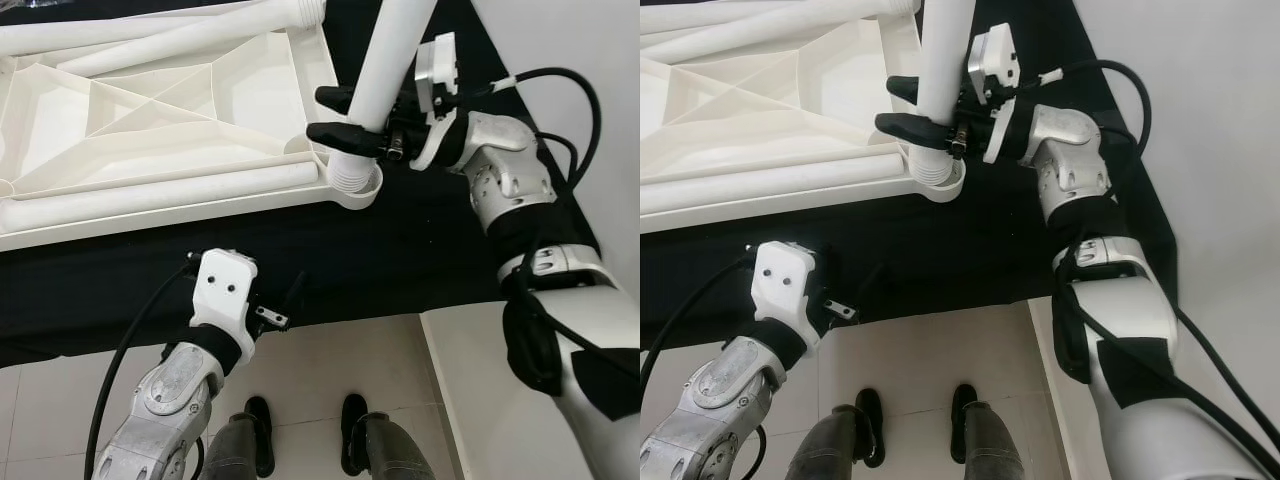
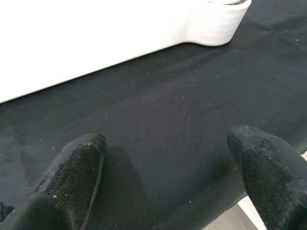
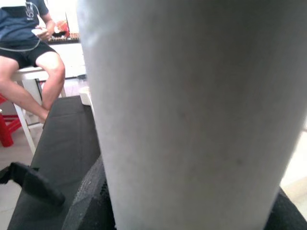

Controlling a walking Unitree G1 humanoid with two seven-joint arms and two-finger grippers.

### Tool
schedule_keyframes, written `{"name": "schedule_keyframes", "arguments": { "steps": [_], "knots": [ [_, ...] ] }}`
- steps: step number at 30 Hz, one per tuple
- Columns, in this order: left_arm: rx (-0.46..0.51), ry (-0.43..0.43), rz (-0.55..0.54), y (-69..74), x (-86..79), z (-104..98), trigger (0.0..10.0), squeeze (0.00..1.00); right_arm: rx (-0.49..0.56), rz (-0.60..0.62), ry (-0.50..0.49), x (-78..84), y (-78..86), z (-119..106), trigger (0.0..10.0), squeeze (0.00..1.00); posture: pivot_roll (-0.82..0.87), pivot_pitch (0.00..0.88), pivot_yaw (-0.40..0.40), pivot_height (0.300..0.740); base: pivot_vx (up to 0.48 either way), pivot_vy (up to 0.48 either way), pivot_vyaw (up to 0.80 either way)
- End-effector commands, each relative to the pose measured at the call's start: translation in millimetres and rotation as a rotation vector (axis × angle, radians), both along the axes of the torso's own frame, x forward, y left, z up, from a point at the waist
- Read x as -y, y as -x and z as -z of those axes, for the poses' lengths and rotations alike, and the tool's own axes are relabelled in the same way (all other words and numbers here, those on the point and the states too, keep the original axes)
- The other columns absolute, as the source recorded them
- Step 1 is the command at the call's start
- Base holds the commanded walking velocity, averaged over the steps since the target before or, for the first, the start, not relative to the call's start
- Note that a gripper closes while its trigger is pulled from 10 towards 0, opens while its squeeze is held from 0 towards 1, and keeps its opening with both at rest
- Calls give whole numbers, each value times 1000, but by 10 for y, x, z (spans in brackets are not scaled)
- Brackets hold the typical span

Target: Building children table

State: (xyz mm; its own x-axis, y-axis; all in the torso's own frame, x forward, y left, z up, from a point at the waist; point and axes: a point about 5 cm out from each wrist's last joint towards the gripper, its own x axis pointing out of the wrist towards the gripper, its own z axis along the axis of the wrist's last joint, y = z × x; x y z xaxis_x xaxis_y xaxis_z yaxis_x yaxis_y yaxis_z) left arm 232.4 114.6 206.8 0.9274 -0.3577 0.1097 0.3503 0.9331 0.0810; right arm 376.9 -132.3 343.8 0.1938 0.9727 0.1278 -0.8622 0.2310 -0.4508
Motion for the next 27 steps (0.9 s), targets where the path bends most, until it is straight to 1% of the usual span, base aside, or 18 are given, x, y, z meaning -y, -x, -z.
{"name": "schedule_keyframes", "arguments": {
  "steps": [1, 2, 4, 5, 6, 8, 9, 10, 11, 12, 13, 14, 15, 17, 20, 23, 25, 27],
  "knots": [
    [-25, -25, 2, 34, -1, 52, 10000, 0, -50, -10, 26, 12, -17, 121, 10000, 0, 120, 452, -40, 740, 0, 0, 0],
    [-25, -26, 4, 30, 2, 51, 10000, 0, -53, -17, 15, 29, -13, 101, 10000, 0, 115, 452, -39, 740, 0, 0, 0],
    [-20, -23, 2, 10, 6, 34, 10000, 0, -58, -16, -58, 63, -18, 20, 10000, 0, 111, 450, -44, 740, 0, 0, 0],
    [-20, -23, 2, 10, 6, 34, 10000, 0, -58, -16, -58, 63, -18, 20, 10000, 0, 111, 450, -44, 740, 0, 0, 0],
    [-5, -9, -13, -21, 4, -16, 10000, 0, -45, 11, -175, 79, -31, -100, 10000, 0, 105, 442, -51, 740, 0, 0, 0],
    [-5, -9, -13, -21, 4, -16, 10000, 0, -45, 11, -175, 79, -31, -100, 10000, 0, 105, 442, -51, 740, 0, 0, 0],
    [1, -4, -18, -33, 2, -35, 10000, 0, -37, 22, -213, 83, -36, -137, 10000, 0, 103, 440, -53, 740, 0, 0, 0],
    [46, 15, -41, -77, -16, -156, 10000, 0, -32, 62, -364, 109, -40, -269, 10000, 0, 96, 429, -58, 740, 0, 0, 0],
    [46, 15, -41, -77, -16, -156, 10000, 0, -32, 62, -364, 109, -40, -269, 10000, 0, 96, 429, -58, 740, 0, 0, 0],
    [72, 20, -50, -105, -26, -223, 10000, 0, -29, 75, -430, 129, -29, -323, 10000, 0, 95, 422, -60, 740, 0, 0, 0],
    [72, 20, -50, -105, -26, -223, 10000, 0, -29, 75, -430, 129, -29, -323, 10000, 0, 95, 422, -60, 740, 0, 0, 0],
    [109, 22, -57, -145, -41, -318, 10000, 0, -20, 97, -495, 157, -4, -371, 10000, 0, 88, 409, -60, 740, 0, 0, 0],
    [109, 22, -57, -145, -41, -318, 10000, 0, -20, 97, -495, 157, -4, -371, 10000, 0, 88, 409, -60, 740, 0, 0, 0],
    [175, 21, -68, -213, -73, -485, 10000, 0, 0, 128, -543, 164, 64, -388, 10000, 0, 71, 384, -52, 740, 0, 0, 0],
    [241, 26, -73, -305, -112, -666, 10000, 0, 23, 142, -547, 109, 173, -333, 10000, 0, 62, 350, -46, 740, 0, 0, 0],
    [269, 7, -67, -362, -125, -716, 10000, 0, 34, 149, -528, 61, 229, -249, 10000, 0, 58, 312, -40, 740, 0, 0, 0],
    [283, 8, -76, -389, -155, -739, 10000, 0, 17, 176, -524, 19, 216, -179, 10000, 0, 54, 286, -35, 740, 0, 0, 0],
    [289, 13, -81, -403, -172, -748, 10000, 0, 4, 188, -526, -3, 205, -148, 10000, 0, 54, 286, -35, 740, 0, 0, 0]
  ]
}}
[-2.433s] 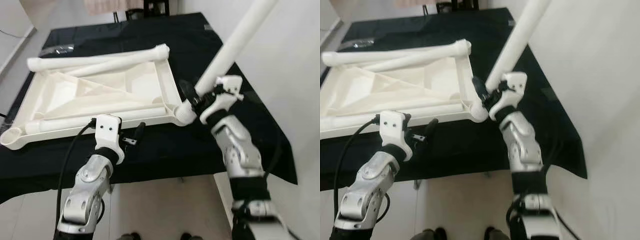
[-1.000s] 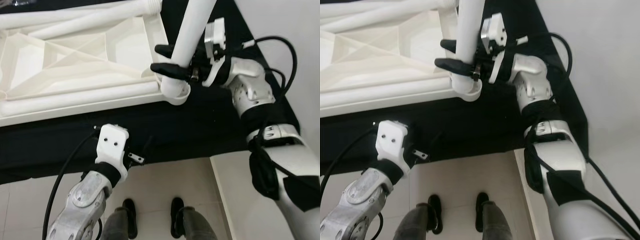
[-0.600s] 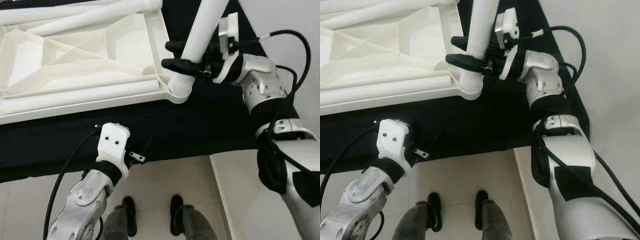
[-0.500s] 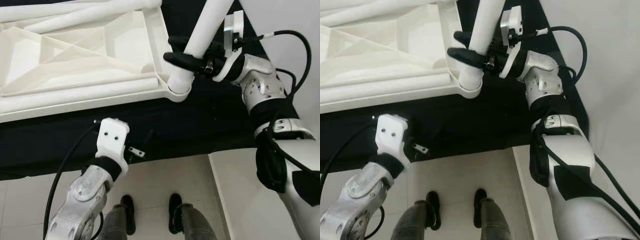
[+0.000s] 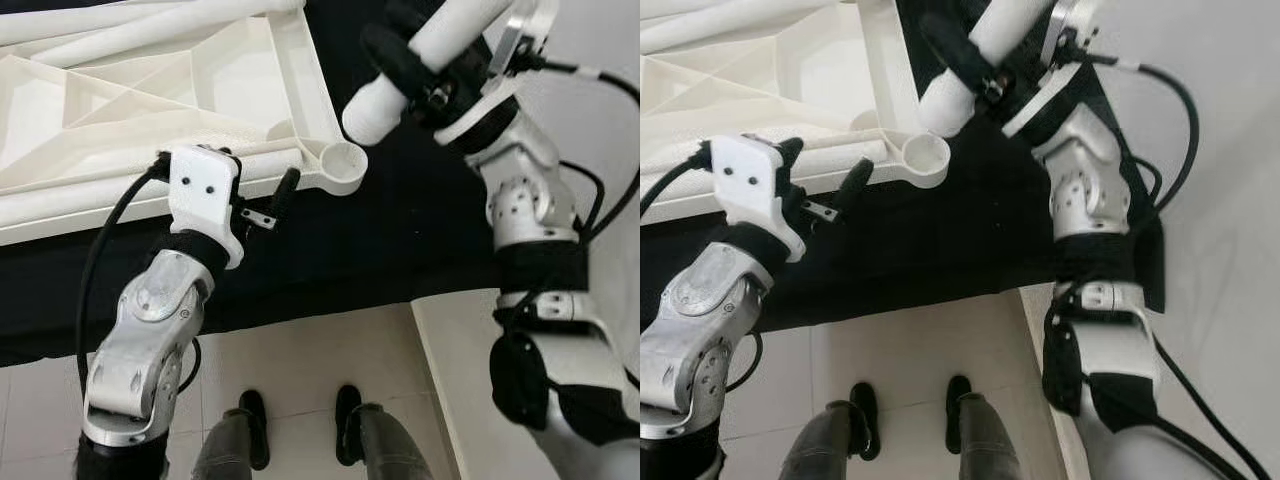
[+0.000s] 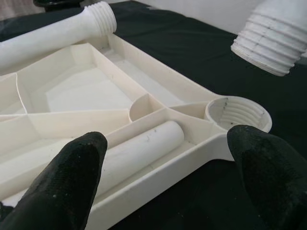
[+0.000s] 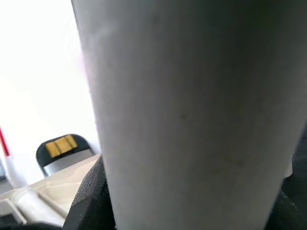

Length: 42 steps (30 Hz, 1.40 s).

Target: Building children table

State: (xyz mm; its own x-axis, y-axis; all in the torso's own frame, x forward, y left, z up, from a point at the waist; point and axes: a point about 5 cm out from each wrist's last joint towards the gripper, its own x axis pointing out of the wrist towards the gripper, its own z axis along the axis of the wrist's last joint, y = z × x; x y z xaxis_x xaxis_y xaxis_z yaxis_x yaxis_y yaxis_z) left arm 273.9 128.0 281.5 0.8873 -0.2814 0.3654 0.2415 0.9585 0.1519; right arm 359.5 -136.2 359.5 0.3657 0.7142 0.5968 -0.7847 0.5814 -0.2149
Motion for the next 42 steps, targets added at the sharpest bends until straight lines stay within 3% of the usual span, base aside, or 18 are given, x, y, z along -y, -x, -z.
{"name": "schedule_keyframes", "arguments": {
  "steps": [1, 6, 8, 15, 18, 22, 24, 31, 35, 37, 38, 40, 42],
  "knots": [
    [13, 1, -1, 12, -38, -1, 10000, 0, 13, -2, 19, -42, 31, 9, 10000, 0, 54, 286, -35, 740, 0, 0, 0],
    [9, 37, -48, -13, -197, 13, 10000, 0, -63, 77, 23, -227, 67, 316, 10000, 0, 62, 230, -28, 740, 156, 0, 0],
    [3, 32, -68, 9, -260, 34, 10000, 0, -179, 140, -57, -183, 54, 425, 10000, 0, 70, 220, -32, 740, 274, 0, 400],
    [6, 8, -102, 50, -381, 59, 10000, 0, -271, 255, -81, -124, 40, 603, 10000, 0, 87, 210, -32, 740, 286, 0, 343],
    [5, 7, -102, 49, -384, 71, 10000, 0, -247, 268, -78, -139, 56, 602, 10000, 0, 93, 209, -34, 740, 289, 0, 0],
    [0, 7, -96, 50, -368, 94, 10000, 0, -227, 191, -128, -169, 129, 573, 10000, 0, 91, 208, -35, 740, 289, 0, 800],
    [-9, 9, -80, 50, -335, 116, 10000, 0, -210, 207, -63, -218, 165, 580, 10000, 0, 92, 206, -32, 740, 291, 0, 0],
    [-71, 19, -17, 53, -213, 266, 10000, 0, -190, 140, -3, -257, 266, 615, 10000, 0, 90, 207, -25, 740, 161, 0, 0],
    [-202, -34, 22, 113, -121, 651, 10000, 0, -113, 23, 93, -215, 384, 618, 10000, 0, 88, 206, -16, 740, 0, 0, 0],
    [-202, -34, 22, 113, -121, 651, 10000, 0, -113, 23, 93, -215, 384, 618, 10000, 0, 88, 206, -16, 740, 0, 0, 0],
    [-274, -37, 14, 160, -118, 868, 10000, 0, -84, -37, 180, -202, 426, 642, 10000, 0, 86, 207, -13, 740, 0, 0, 0],
    [-274, -37, 14, 160, -118, 868, 10000, 0, -84, -37, 180, -202, 426, 642, 10000, 0, 86, 207, -13, 740, 0, 0, 0],
    [-336, -48, 3, 199, -128, 1057, 10000, 0, -82, -61, 274, -196, 415, 692, 10000, 0, 90, 212, -17, 740, 0, 0, 0]
  ]
}}
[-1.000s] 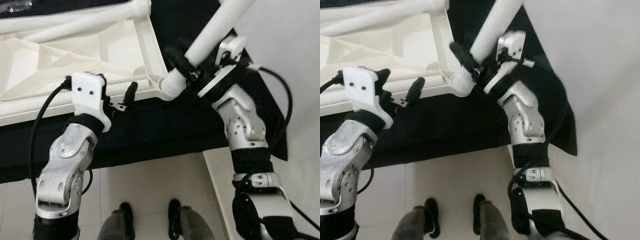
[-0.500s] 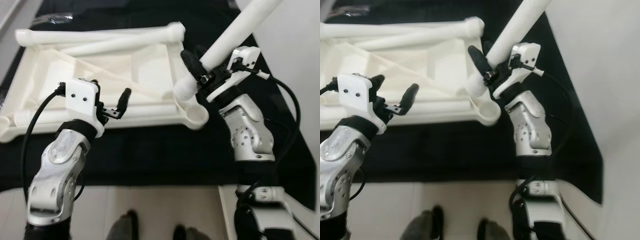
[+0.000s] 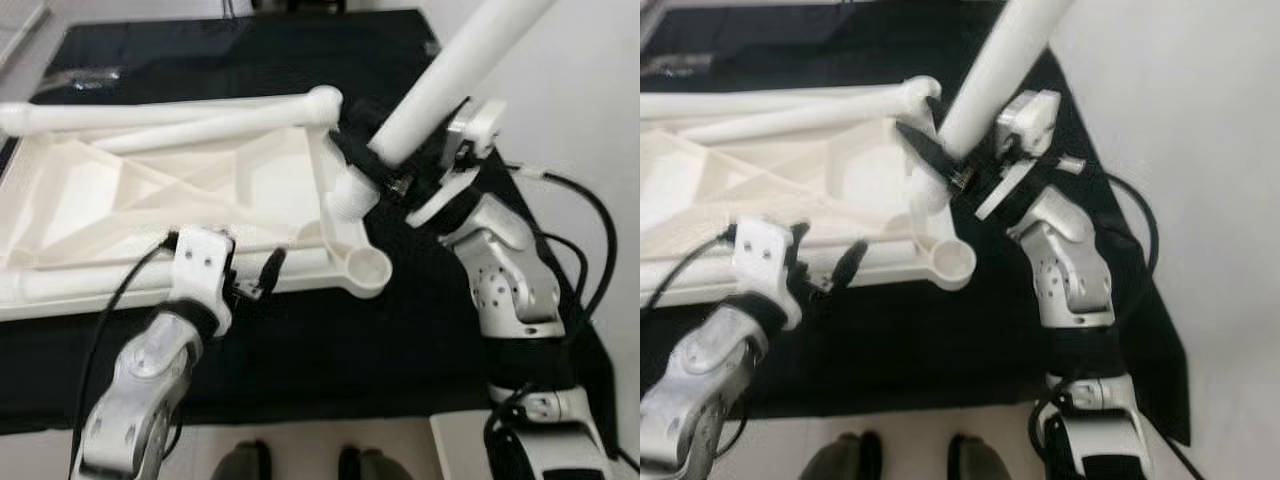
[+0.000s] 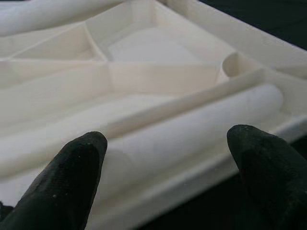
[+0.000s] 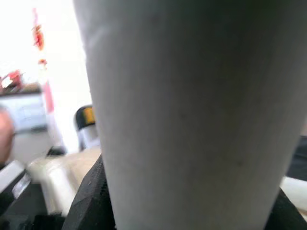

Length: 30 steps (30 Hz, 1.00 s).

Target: Building children table

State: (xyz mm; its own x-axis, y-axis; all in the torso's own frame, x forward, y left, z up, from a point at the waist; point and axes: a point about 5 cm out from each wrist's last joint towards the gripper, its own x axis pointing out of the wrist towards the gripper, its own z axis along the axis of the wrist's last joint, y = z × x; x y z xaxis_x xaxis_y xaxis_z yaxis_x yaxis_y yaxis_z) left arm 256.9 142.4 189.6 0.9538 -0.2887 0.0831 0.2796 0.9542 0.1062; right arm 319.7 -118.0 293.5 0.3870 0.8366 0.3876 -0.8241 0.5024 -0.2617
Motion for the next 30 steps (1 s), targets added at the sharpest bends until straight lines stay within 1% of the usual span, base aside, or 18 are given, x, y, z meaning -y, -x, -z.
{"name": "schedule_keyframes", "arguments": {
  "steps": [1, 2, 3, 5, 6, 8, 9, 11, 13, 16, 17, 19, 21, 27, 28, 30],
  "knots": [
    [-42, -15, 4, 29, 16, 138, 10000, 0, 8, -33, 49, -14, 17, 33, 10000, 0, 90, 212, -17, 740, 0, 0, 0],
    [-42, -15, 4, 29, 16, 138, 10000, 0, 8, -33, 49, -14, 17, 33, 10000, 0, 90, 212, -17, 740, 0, 0, 0],
    [-66, -19, 1, 48, 13, 213, 10000, 0, -3, -33, 84, -3, -11, 59, 10000, 0, 90, 214, -20, 740, 0, 0, 0],
    [-82, -6, 5, 99, 31, 273, 10000, 0, -29, -38, 163, 40, -87, 129, 10000, 0, 94, 232, -24, 740, 0, 0, 0],
    [-82, -6, 5, 99, 31, 273, 10000, 0, -29, -38, 163, 40, -87, 129, 10000, 0, 94, 232, -24, 740, 0, 0, 0],
    [-62, 8, 35, 160, 78, 228, 10000, 0, -64, -105, 229, 115, -127, 193, 10000, 0, 100, 249, -24, 740, 0, 0, 0],
    [-41, -1, 59, 192, 104, 190, 10000, 0, -82, -154, 251, 167, -135, 218, 10000, 0, 102, 260, -24, 740, 0, 0, 0],
    [0, -60, 108, 246, 143, 131, 10000, 0, -115, -225, 272, 258, -144, 247, 10000, 0, 105, 278, -24, 740, 0, 0, 0],
    [36, -122, 148, 285, 168, 83, 10000, 0, -126, -260, 289, 324, -147, 254, 10000, 0, 111, 294, -21, 740, 0, 0, 0],
    [44, -118, 158, 301, 166, 51, 10000, 0, -130, -266, 292, 351, -154, 249, 10000, 0, 113, 310, -19, 740, 0, 0, 0],
    [53, -110, 163, 313, 156, 11, 10000, 0, -135, -268, 287, 384, -165, 240, 10000, 0, 117, 327, -14, 740, 0, 0, 0],
    [63, -108, 171, 318, 147, -25, 10000, 0, -140, -266, 275, 414, -180, 229, 10000, 0, 118, 331, -13, 740, 0, 0, 0],
    [82, -123, 190, 327, 130, -90, 10000, 0, -152, -267, 243, 466, -202, 224, 10000, 0, 128, 358, -3, 740, 0, 0, 0],
    [91, -140, 202, 338, 102, -133, 10000, 0, -169, -297, 231, 490, -194, 292, 10000, 0, 137, 378, 5, 740, 0, 0, 0],
    [82, -156, 217, 354, 79, -128, 10000, 0, -182, -319, 225, 502, -179, 339, 10000, 0, 140, 388, 11, 740, 0, 0, 0],
    [73, -167, 228, 369, 66, -116, 10000, 0, -185, -325, 218, 515, -173, 346, 10000, 0, 141, 395, 13, 740, 0, 0, 0]
  ]
}}
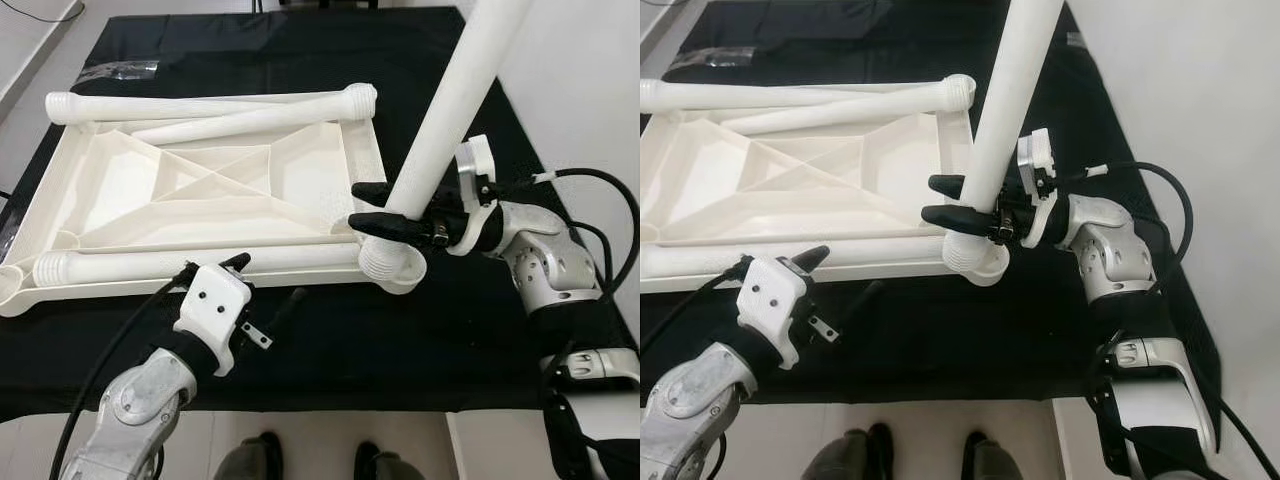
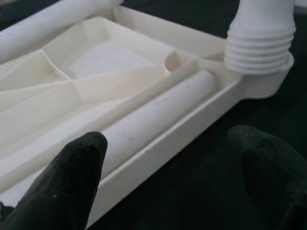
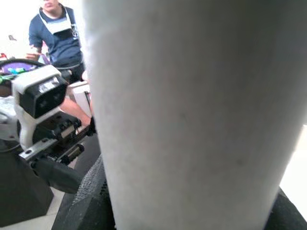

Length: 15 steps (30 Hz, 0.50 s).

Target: Building children table

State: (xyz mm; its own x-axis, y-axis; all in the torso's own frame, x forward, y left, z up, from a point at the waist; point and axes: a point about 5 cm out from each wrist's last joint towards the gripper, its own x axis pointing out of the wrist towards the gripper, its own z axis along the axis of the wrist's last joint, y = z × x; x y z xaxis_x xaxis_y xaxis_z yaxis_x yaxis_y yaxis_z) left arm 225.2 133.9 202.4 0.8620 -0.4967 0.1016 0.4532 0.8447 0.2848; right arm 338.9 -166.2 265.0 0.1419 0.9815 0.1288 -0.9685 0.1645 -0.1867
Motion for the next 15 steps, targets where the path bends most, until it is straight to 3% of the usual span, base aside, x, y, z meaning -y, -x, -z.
{"name": "schedule_keyframes", "arguments": {
  "steps": [1, 5, 9, 15],
  "knots": [
    [-26, -21, 30, 69, -28, 27, 10000, 0, -21, -7, -16, 61, 23, 67, 10000, 0, 141, 397, 14, 740, 0, 0, 0],
    [-36, -26, 50, 87, -31, 33, 10000, 0, -21, -4, -20, 97, 24, 68, 10000, 0, 143, 400, 16, 740, 0, 0, 0],
    [-101, -51, 174, 168, -2, 70, 10000, 0, -18, 16, -30, 206, 25, 41, 10000, 0, 141, 415, 19, 740, 0, 0, 0],
    [-135, -63, 229, 204, 12, 90, 10000, 0, -16, 11, 7, 225, 38, 86, 10000, 0, 143, 424, 21, 740, 0, 0, 0]
  ]
}}
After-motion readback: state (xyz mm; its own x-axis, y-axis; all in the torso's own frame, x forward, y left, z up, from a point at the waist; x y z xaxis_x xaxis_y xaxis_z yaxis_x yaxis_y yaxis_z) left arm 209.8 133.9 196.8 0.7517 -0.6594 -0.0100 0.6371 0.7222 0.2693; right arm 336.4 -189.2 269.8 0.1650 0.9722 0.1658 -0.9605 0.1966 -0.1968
